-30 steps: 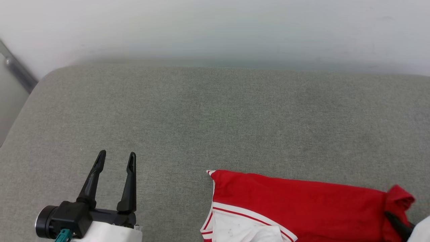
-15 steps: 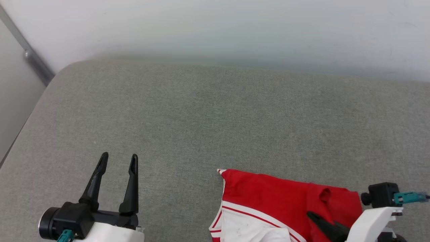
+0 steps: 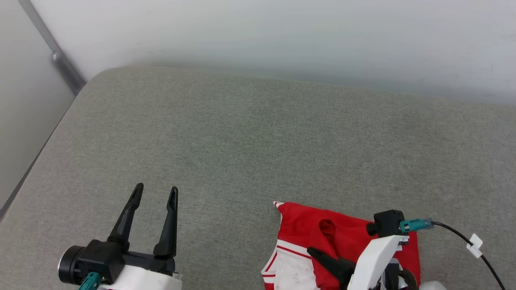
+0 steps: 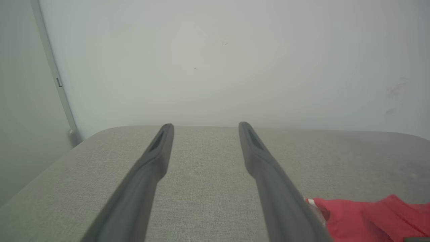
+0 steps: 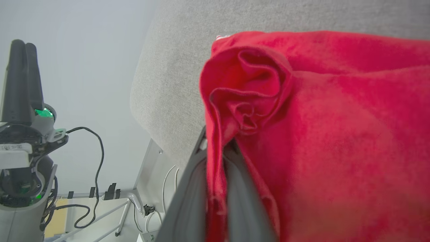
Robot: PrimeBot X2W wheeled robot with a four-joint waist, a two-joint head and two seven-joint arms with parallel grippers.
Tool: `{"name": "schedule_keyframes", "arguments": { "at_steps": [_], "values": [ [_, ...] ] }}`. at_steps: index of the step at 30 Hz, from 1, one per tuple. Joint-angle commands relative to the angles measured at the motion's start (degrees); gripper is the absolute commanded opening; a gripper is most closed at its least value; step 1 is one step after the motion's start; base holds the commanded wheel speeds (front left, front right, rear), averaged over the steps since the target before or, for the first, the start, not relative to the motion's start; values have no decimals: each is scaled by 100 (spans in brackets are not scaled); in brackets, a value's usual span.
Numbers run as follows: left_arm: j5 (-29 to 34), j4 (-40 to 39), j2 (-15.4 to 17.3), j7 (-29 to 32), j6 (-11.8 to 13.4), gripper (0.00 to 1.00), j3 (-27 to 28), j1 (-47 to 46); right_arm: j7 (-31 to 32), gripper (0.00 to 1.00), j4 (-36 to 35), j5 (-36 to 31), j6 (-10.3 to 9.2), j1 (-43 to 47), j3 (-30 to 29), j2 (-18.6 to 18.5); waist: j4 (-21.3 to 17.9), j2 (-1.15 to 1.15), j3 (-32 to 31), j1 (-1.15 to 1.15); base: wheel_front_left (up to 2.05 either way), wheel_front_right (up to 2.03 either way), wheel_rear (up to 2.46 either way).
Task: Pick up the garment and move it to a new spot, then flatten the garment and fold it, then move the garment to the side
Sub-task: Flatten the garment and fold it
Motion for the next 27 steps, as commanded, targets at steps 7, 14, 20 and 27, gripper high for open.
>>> {"name": "schedule_keyframes", "arguments": {
  "at_steps": [7, 14, 20, 27],
  "values": [
    [-36, 48, 69, -13, -9, 100, -13, -49, -433, 0, 813, 355, -2, -504, 452, 6, 100, 0, 17, 0, 0, 0, 0],
    [-74, 113, 88, -13, -9, 100, -36, -19, -791, 100, 1126, 641, -3, -801, 826, 3, 92, 0, -67, 0, 0, 0, 0],
    [-84, 133, 87, -13, -9, 100, 9, 21, -770, 100, 958, 171, -3, -1045, 717, 4, -26, 0, -165, 0, 0, 0, 0],
    [-95, 119, 40, -13, -9, 100, 37, 22, -867, 100, 250, -1344, -3, -1204, -269, -278, -207, 0, -237, 0, 0, 0, 0]
  ]
}}
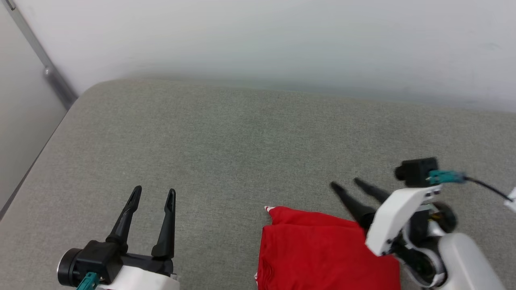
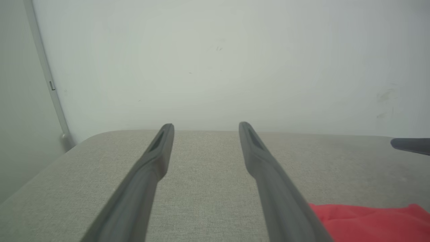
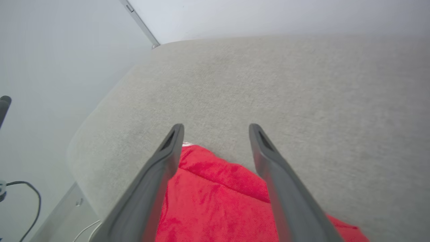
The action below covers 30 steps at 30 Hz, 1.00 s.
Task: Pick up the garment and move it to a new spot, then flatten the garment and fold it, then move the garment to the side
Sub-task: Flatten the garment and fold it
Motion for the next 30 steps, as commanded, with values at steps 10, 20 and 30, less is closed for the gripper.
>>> {"name": "schedule_keyframes", "arguments": {
  "at_steps": [10, 20, 30],
  "values": [
    [-105, -33, -107, -13, -9, 100, 22, -106, -1803, 100, -963, -1430, -3, 423, -1012, -1478, -286, 0, 143, 0, 0, 0, 0],
    [-302, 44, -169, -13, -9, 100, 5, -45, -3253, 100, -1761, -1834, -3, 1769, -1728, -757, -413, 0, 182, 0, 0, 0, 0],
    [-372, 137, -139, -13, -9, 100, -62, -3, -3772, 100, -1858, -1929, -3, 2296, -1743, -186, -372, 0, 177, 0, 0, 0, 0]
  ]
}}
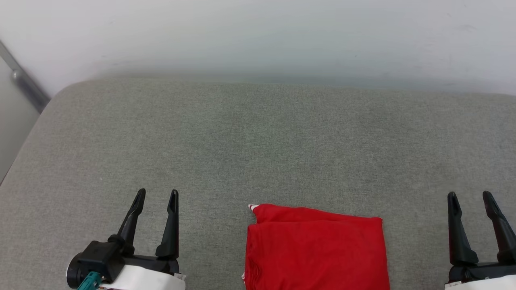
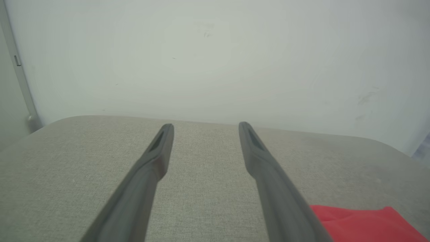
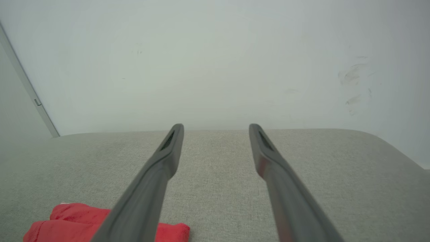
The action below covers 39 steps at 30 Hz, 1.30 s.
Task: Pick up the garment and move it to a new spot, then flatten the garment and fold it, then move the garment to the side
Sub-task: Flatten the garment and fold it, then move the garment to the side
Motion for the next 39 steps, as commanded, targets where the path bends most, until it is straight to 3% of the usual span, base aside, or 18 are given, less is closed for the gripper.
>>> {"name": "schedule_keyframes", "arguments": {
  "at_steps": [1, 24, 27, 32, 36, 39],
  "values": [
    [-14, 30, 20, -13, -9, 100, -30, 18, -9, 100, 43, 22, -5, 55, 6, 52, 14, 0, -2, 0, 0, 0, 0],
    [43, 57, 42, -13, -9, 100, -77, 24, 230, 100, 95, 253, -5, 63, 213, -101, 83, 0, -7, 0, 0, 0, 0],
    [52, 22, 51, -13, -9, 100, -62, 29, 882, 100, -24, 514, -5, 141, 357, -274, 84, 0, 34, 0, 0, 0, 0],
    [54, -15, 66, -13, -9, 100, -40, -39, 2650, 100, -412, 1086, -5, 186, 557, -615, 108, 0, 155, 0, 0, 0, 0],
    [44, 3, 33, -13, -9, 100, -66, -125, 4151, 100, -773, 1283, -4, 63, 538, -687, 173, 0, 251, 0, 0, 0, 0],
    [55, 16, 10, -13, -9, 100, -88, -161, 5137, 100, -947, 1261, -4, -15, 429, -486, 243, 0, 328, 0, 0, 0, 0]
  ]
}}
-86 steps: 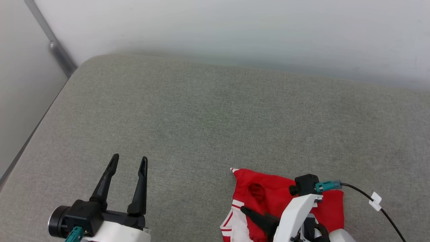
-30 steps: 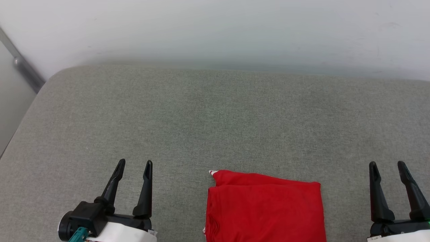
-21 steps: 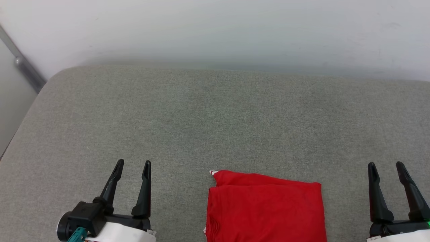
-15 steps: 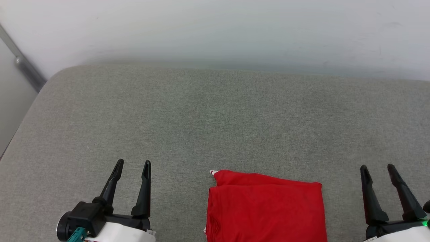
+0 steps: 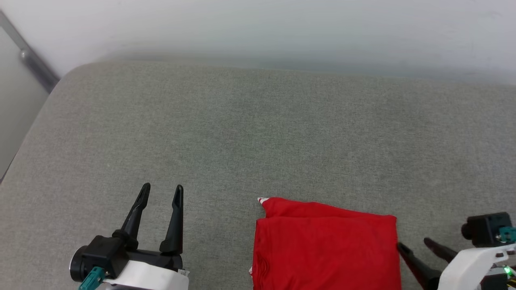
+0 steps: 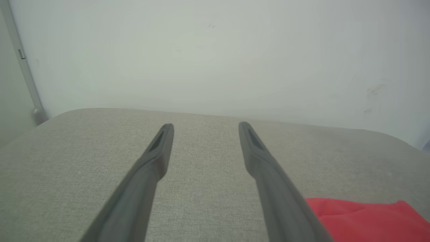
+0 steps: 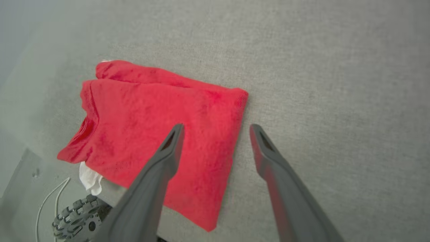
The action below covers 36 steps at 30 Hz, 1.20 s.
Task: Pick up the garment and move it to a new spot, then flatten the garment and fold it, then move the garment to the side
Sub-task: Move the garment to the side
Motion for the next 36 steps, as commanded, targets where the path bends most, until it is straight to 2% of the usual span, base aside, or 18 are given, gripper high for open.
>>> {"name": "schedule_keyframes", "arguments": {
  "at_steps": [1, 5, 9, 16, 24, 25, 26, 27, 30, 36],
  "values": [
    [15, 11, -14, -13, -9, 100, 2, -55, 286, 100, -23, -26, -3, -36, -16, 98, 54, 0, 49, 0, 0, 0, 0],
    [23, 19, -35, -13, -9, 100, -56, -127, 1289, 100, 24, -418, -3, -222, -266, 379, 180, 0, 174, 0, 0, 0, 0],
    [-14, 54, -56, -13, -9, 100, -63, -168, 1784, 100, 341, -627, -3, -381, -357, 544, 315, 0, 312, 0, 0, 0, 0],
    [-18, 105, -98, -13, -9, 100, -147, -258, 1825, 100, 1123, -697, -3, -652, -355, 703, 554, 0, 479, 0, 0, 0, 0],
    [-16, 133, -128, -13, -9, 100, -200, -331, 1623, 100, 2061, -726, -1, -714, -32, 845, 703, 0, 568, 0, 0, 0, 0],
    [-10, 143, -131, -13, -9, 100, -208, -333, 1565, 46, 2144, -738, -1, -715, 2, 850, 712, 0, 565, 0, 0, 0, 0],
    [-4, 155, -132, -13, -9, 100, -215, -330, 1522, 5, 2211, -768, -1, -734, 42, 830, 717, 0, 557, 0, 0, 0, 0],
    [7, 166, -133, -13, -9, 100, -225, -322, 1491, 0, 2274, -820, -1, -746, 102, 790, 718, 0, 542, 0, 0, 0, 0],
    [56, 243, -92, -13, -9, 100, -245, -234, 1336, 0, 2295, -906, -3, -792, 183, 636, 661, 0, 448, 0, 0, 0, 0],
    [70, 299, -81, -13, -9, 100, -311, -143, 1125, 0, 1959, -1385, -9, -1068, 565, -99, 291, 0, 262, 0, 0, 0, 0]
  ]
}}
